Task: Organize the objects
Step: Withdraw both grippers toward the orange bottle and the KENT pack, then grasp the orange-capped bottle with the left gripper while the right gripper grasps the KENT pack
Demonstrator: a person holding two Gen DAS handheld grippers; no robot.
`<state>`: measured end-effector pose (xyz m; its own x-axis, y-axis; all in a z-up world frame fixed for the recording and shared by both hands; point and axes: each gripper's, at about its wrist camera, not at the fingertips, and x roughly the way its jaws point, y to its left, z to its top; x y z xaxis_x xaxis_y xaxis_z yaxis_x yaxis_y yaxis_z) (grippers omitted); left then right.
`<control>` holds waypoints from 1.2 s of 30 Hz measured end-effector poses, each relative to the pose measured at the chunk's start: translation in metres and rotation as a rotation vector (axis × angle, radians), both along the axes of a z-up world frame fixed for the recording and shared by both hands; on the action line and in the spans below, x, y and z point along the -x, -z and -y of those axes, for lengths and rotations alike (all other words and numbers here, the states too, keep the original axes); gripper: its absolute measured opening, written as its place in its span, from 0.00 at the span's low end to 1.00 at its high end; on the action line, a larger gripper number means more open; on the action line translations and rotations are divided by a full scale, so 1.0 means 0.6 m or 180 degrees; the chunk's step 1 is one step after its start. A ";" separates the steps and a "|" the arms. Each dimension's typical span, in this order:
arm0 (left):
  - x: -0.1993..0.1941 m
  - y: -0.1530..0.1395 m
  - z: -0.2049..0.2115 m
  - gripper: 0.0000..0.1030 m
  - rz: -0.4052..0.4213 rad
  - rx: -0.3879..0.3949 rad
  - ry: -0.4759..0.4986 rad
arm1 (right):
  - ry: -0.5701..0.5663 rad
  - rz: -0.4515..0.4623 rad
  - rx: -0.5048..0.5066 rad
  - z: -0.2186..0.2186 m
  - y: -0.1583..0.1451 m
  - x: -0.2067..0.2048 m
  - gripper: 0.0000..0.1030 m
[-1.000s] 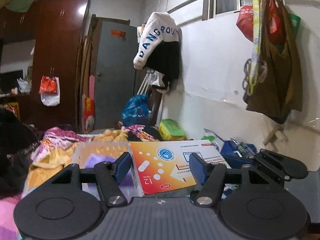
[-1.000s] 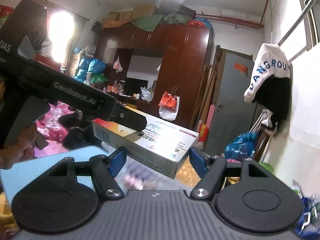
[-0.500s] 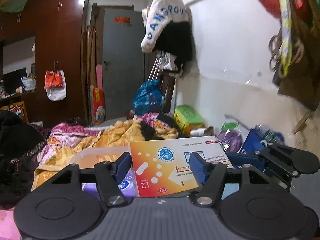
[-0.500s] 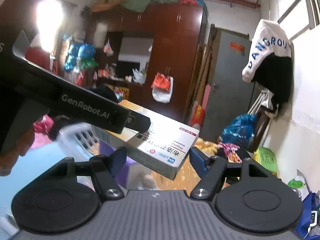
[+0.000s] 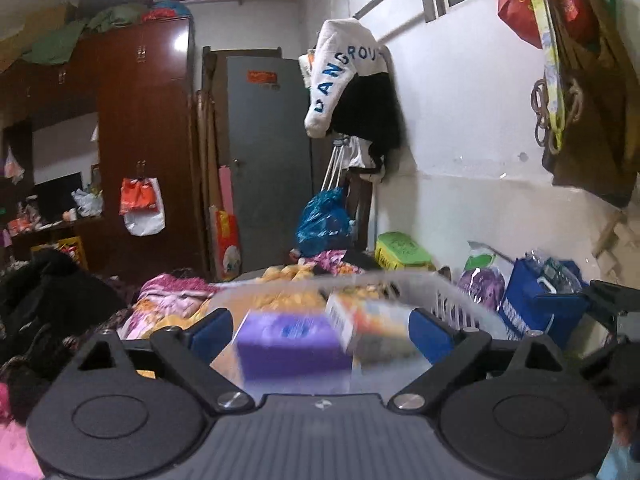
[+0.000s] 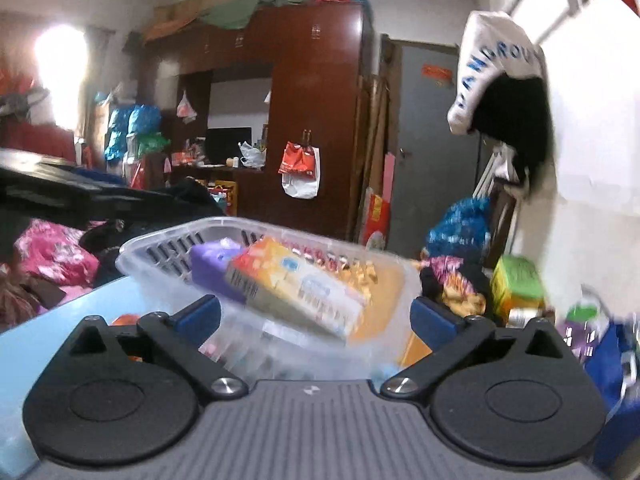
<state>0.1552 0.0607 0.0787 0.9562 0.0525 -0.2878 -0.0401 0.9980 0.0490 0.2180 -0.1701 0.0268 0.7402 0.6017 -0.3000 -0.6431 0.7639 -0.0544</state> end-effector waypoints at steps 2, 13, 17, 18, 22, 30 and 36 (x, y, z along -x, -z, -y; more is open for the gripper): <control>0.039 0.022 -0.007 0.93 -0.0029 -0.0028 -0.0002 | 0.0051 -0.0063 -0.0011 0.014 0.020 0.015 1.00; 0.065 0.128 -0.049 0.93 -0.0375 0.0216 -0.0171 | 0.0120 -0.0660 0.0200 -0.021 0.103 0.009 1.00; 0.051 0.140 -0.053 0.93 -0.0460 0.0255 -0.0186 | 0.0239 -0.0749 0.0344 -0.043 0.117 0.014 1.00; 0.047 0.143 -0.053 0.93 -0.0474 0.0253 -0.0197 | 0.0209 -0.0733 0.0349 -0.046 0.120 0.018 1.00; 0.043 0.149 -0.054 0.93 -0.0498 0.0297 -0.0209 | 0.0200 -0.0665 0.0381 -0.058 0.118 0.021 1.00; 0.015 0.151 -0.052 0.93 -0.0586 0.0234 -0.0305 | 0.0306 -0.0731 0.0425 -0.075 0.121 0.005 1.00; -0.018 0.159 -0.052 0.93 -0.0707 0.0236 -0.0355 | 0.0401 -0.0903 0.0505 -0.090 0.132 -0.024 0.94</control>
